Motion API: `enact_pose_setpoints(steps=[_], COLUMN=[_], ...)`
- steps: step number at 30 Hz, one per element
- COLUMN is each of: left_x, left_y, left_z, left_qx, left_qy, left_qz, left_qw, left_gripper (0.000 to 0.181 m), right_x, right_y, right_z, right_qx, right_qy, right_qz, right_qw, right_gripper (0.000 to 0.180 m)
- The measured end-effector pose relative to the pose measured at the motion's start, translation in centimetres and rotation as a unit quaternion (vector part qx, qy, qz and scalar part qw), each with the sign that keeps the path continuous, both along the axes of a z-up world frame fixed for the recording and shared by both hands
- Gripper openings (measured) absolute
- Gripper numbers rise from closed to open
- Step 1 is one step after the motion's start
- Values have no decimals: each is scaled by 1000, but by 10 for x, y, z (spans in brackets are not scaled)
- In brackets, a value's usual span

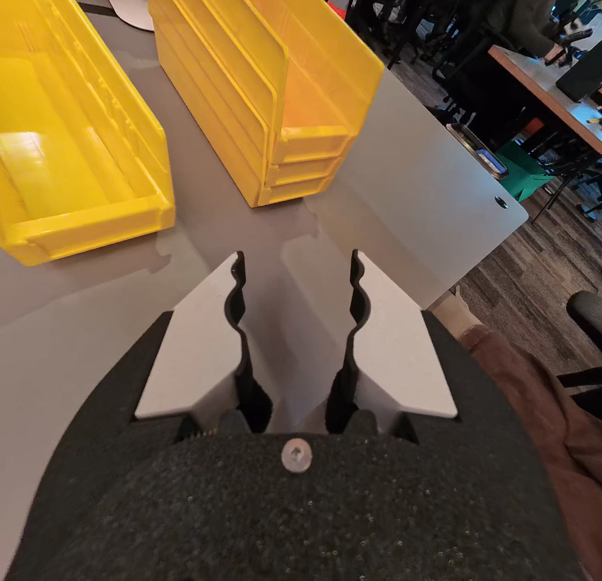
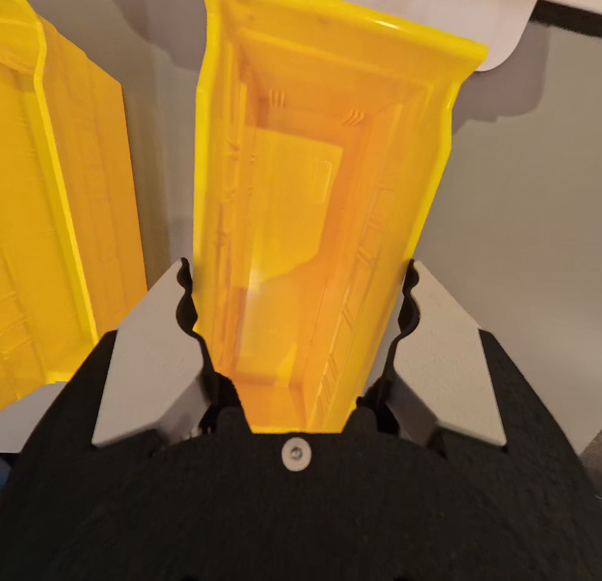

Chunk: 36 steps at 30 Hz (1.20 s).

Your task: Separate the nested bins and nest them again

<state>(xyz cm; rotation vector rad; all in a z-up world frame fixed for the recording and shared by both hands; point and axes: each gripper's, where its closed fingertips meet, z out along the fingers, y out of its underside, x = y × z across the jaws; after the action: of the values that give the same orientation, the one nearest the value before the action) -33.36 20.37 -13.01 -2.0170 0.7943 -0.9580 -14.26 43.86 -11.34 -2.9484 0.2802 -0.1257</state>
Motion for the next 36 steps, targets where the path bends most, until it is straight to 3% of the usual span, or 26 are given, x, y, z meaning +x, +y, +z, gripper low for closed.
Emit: enact_pose_setpoints(steps=[8,27,36], left_x=[-1,1,0], left_y=[-2,-9,-8], left_z=[-3,-13,-16], left_qx=[1,-15,-19], left_qy=[11,28,32], left_qz=[0,-6,-4], left_qw=[1000,999,999], left_gripper=[61,60,60], right_x=[-1,0,4], right_y=[-3,-30,-33], right_z=[5,25,11], right_qx=[-14,-49,-62], right_qy=[-3,25,-2], right_qz=[10,27,31], right_qw=[1000,998,998], right_gripper=[104,98,122])
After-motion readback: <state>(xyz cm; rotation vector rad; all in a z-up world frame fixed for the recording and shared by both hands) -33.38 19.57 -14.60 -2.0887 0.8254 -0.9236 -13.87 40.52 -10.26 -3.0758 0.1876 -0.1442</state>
